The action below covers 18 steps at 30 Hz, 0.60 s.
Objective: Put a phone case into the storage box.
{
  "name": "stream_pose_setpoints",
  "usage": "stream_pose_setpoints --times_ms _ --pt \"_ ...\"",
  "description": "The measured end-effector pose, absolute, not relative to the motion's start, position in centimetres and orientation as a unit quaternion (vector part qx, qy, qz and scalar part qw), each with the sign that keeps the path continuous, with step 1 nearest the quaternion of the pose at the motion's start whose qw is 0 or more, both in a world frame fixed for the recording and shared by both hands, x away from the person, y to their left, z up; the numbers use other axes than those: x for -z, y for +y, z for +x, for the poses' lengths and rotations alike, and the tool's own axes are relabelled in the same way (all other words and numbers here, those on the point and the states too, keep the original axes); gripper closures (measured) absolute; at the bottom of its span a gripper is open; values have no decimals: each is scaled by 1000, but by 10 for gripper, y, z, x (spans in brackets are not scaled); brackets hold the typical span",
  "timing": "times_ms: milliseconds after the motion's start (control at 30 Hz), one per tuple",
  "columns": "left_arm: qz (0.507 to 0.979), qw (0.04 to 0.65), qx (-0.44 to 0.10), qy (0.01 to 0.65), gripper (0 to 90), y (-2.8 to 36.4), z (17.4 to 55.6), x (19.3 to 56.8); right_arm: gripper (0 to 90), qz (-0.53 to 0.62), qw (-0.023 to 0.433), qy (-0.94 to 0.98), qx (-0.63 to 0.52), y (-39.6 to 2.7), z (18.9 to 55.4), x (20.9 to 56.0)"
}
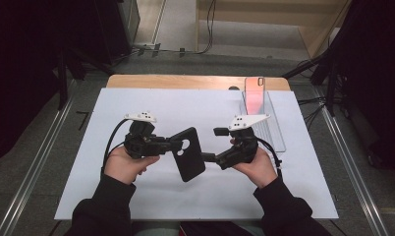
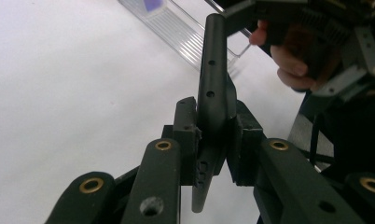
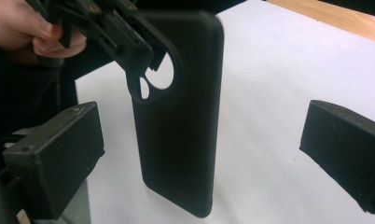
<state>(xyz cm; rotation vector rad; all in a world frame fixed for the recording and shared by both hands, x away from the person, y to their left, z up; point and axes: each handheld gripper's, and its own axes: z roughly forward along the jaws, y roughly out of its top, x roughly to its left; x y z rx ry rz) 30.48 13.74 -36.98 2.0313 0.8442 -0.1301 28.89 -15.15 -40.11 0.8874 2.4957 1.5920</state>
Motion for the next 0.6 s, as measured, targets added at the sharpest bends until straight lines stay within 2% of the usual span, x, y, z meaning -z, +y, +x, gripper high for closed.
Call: stream_pose_setpoints --times_ms 100,233,600 --pt "818 456 42 348 764 137 304 369 0 300 36 807 -508 -147 287 403" --pt "817 458 27 350 764 136 302 368 0 303 19 809 -503 -141 286 408" --pt "803 450 23 390 765 131 299 368 0 336 46 806 -486 -122 278 421"
